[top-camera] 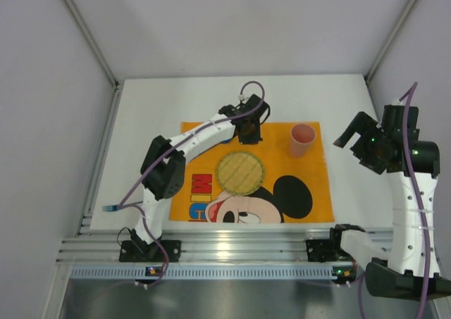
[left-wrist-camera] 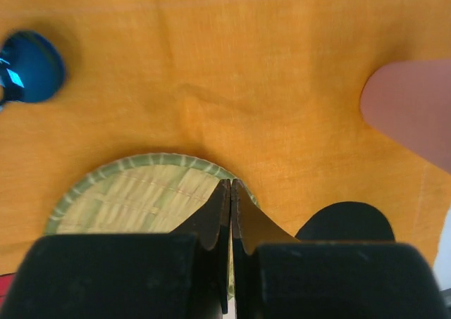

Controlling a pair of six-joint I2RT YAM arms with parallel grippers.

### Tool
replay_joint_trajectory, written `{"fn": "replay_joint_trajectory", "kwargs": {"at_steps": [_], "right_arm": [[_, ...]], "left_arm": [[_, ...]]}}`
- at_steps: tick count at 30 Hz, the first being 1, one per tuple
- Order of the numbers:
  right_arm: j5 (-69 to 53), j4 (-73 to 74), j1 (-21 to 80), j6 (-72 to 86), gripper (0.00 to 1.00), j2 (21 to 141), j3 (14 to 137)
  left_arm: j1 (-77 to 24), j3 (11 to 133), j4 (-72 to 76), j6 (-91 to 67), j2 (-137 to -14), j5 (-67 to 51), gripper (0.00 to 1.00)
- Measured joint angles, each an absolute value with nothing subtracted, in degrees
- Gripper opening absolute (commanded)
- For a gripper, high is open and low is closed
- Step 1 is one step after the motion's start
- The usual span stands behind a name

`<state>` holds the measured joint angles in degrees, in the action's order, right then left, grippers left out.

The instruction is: Set the dinner table for one person

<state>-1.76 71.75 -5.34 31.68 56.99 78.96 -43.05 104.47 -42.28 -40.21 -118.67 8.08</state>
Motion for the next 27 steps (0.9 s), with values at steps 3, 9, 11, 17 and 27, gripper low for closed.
{"fn": "replay_joint_trajectory", "kwargs": {"at_steps": [3, 9, 11, 17, 27], "right_arm": [[-1.7, 73.4, -5.3, 30.6, 1.0, 54.9, 79.0], [-1.7, 75.5, -5.3, 29.0, 1.0, 52.0, 78.8], [-1.8, 76.0, -5.3, 28.6, 1.0, 51.4, 78.7], [-1.8, 76.4, -5.3, 28.5, 1.0, 51.2, 77.7], [-1.8, 76.1, -5.3, 29.2, 1.0, 54.2, 76.1]], "left_arm": [[-45.4, 104.8, -43.7, -41.8, -122.5, 8.0, 0.0], [-44.3, 105.0, -45.3, -38.5, -123.7, 9.9, 0.61], [-42.5, 104.8, -45.0, -36.1, -123.1, 9.9, 0.62], [-34.7, 98.3, -42.5, -25.7, -117.2, 8.6, 0.57], [-21.3, 91.4, -38.6, -13.1, -113.0, 1.8, 0.42]]}}
